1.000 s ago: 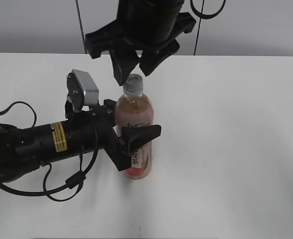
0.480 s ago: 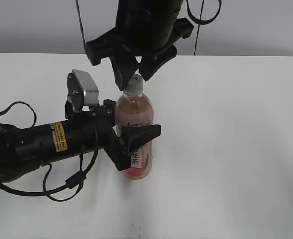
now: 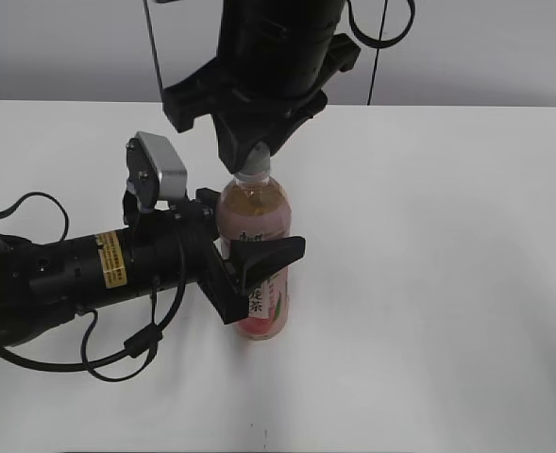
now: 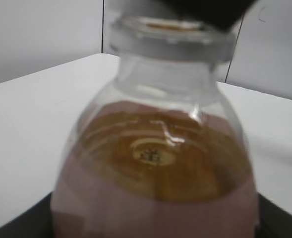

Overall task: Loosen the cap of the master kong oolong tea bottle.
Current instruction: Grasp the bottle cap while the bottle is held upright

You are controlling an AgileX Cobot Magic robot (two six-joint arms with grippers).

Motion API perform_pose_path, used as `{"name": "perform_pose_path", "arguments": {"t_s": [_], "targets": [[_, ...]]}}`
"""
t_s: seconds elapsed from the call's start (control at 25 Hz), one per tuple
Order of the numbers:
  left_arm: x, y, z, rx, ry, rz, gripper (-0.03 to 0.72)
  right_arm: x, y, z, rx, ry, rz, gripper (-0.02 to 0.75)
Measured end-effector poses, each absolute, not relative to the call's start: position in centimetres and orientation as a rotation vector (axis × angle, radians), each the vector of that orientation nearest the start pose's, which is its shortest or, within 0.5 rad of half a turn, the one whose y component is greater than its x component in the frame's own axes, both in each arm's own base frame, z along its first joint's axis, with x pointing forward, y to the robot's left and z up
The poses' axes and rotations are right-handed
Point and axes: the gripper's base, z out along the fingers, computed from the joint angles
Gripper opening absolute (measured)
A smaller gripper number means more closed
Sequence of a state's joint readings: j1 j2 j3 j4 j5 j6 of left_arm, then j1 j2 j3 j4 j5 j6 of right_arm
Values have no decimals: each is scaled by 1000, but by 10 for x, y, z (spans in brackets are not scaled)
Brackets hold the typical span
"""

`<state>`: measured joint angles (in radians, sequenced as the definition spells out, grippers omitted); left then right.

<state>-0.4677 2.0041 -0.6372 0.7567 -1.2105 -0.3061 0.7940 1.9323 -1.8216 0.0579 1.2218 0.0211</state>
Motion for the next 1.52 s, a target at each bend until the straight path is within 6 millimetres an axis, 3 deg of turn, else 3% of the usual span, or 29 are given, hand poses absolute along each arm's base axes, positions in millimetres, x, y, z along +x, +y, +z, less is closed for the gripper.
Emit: {"name": "perform_pose_path", "arguments": {"t_s": [0.32, 0.72, 1.08, 1.52], "targets": [[255, -194, 116, 921, 1555, -935, 442, 287, 301, 304, -1383, 2481, 232, 279], [255, -194, 116, 929, 1548, -928, 442, 286, 302, 304, -1996, 1982, 128, 279], [255, -194, 116, 931, 1547, -928, 442, 286, 302, 304, -2306, 1598, 48, 279], [254, -195, 116, 942, 1546, -933, 440, 286, 301, 303, -2697, 835, -110, 279]]}}
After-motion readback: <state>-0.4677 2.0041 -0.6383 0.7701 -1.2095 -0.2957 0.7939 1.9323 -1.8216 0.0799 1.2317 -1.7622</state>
